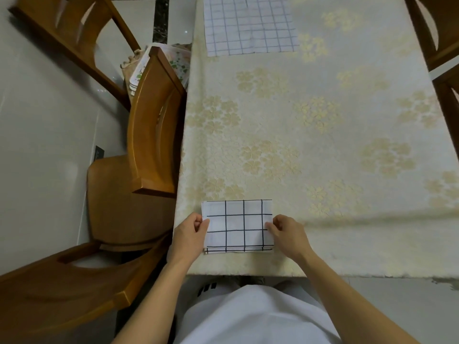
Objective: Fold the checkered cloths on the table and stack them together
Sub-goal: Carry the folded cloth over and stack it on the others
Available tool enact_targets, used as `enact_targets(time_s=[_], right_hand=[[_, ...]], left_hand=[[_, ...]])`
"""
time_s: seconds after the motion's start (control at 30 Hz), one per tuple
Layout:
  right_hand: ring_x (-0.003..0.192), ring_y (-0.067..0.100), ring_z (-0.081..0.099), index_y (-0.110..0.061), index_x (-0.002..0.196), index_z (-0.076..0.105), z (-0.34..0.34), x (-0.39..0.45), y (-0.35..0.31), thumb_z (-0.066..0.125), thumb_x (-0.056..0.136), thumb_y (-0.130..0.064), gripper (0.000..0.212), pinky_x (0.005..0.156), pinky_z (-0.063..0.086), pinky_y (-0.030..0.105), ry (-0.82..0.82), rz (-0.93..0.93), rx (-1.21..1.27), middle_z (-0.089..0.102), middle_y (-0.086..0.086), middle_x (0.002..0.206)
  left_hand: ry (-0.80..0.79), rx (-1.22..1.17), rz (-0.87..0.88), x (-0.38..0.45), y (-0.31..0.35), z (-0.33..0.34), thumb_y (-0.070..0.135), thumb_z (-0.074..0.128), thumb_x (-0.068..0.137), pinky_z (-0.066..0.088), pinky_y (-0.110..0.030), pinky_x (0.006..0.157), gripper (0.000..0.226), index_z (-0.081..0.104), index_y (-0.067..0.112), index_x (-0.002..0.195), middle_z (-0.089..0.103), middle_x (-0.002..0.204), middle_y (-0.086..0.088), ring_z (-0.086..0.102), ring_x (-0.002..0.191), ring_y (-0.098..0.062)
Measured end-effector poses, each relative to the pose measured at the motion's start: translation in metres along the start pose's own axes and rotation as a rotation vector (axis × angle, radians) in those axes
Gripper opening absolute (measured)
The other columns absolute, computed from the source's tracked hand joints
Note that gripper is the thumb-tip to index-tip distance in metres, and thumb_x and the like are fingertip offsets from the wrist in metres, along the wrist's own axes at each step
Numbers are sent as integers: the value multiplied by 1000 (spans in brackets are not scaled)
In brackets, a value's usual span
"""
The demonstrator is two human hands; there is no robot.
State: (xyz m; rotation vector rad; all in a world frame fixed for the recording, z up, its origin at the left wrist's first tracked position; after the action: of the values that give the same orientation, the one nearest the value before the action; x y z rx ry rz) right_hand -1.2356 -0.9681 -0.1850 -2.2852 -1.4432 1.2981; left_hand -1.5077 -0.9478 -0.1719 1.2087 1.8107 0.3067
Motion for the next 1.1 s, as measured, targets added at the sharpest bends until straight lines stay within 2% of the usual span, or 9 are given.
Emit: enact_targets(time_s=[0.2,0.47,0.67,0.83,0.93,1.03,1.1], right_hand=[[55,13,41,-15,68,48,5,-4,2,56,98,-29,34,55,35,29,-5,0,-2,46,-2,60],[55,14,41,-9,69,52,6,-6,7,56,97,-27,34,56,36,30,15,-6,3,47,1,61],[58,14,44,-5,77,58,8,-6,8,57,97,-29,32,57,38,30,16,-19,-6,52,2,64],[72,7,56,-19,91,60,2,-10,6,54,99,-34,18,60,42,22,15,-25,12,62,-7,80],[79,2,57,-20,99,60,-8,-13,7,52,101,-34,16,62,42,18,29,-17,27,64,-8,88],[79,4,57,-17,101,61,-22,-16,9,52,101,-33,18,63,44,21,51,-12,25,65,-6,91],[83,8,58,-17,107,62,-34,-16,9,51,101,-34,21,69,47,25,78,-19,3,66,-2,98]], left_hand=[[-2,44,-16,-1,-6,3,35,54,100,53,-41,67,20,55,24,83,62,75,3,58,70,-17],[13,97,2,-4,-9,5,36,55,99,43,-32,59,26,49,28,75,53,65,9,47,59,-10],[33,96,-10,-6,-10,3,36,55,99,53,-42,66,21,52,27,81,61,74,5,55,66,-14],[73,71,-16,-10,-5,-2,35,56,98,56,-35,76,10,53,25,98,61,91,8,59,83,-10],[115,69,1,-15,-1,-9,32,55,99,55,-35,77,9,53,24,101,59,95,5,58,85,-11],[145,90,36,-19,12,-14,31,51,101,54,-34,76,9,52,23,104,56,100,4,56,86,-10],[154,102,79,-22,26,-15,31,50,101,54,-34,75,8,52,24,105,56,101,5,57,86,-10]])
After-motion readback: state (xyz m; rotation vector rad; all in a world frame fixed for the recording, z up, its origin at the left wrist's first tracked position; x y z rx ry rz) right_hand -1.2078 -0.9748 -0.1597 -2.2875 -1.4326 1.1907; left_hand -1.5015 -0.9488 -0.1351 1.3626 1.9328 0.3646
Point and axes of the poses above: each hand's wrist, its own x-axis towards the middle knuckle, its own z-axis out of the palm, y = z × x, the point moved 7 cm from there along x, towards the middle knuckle
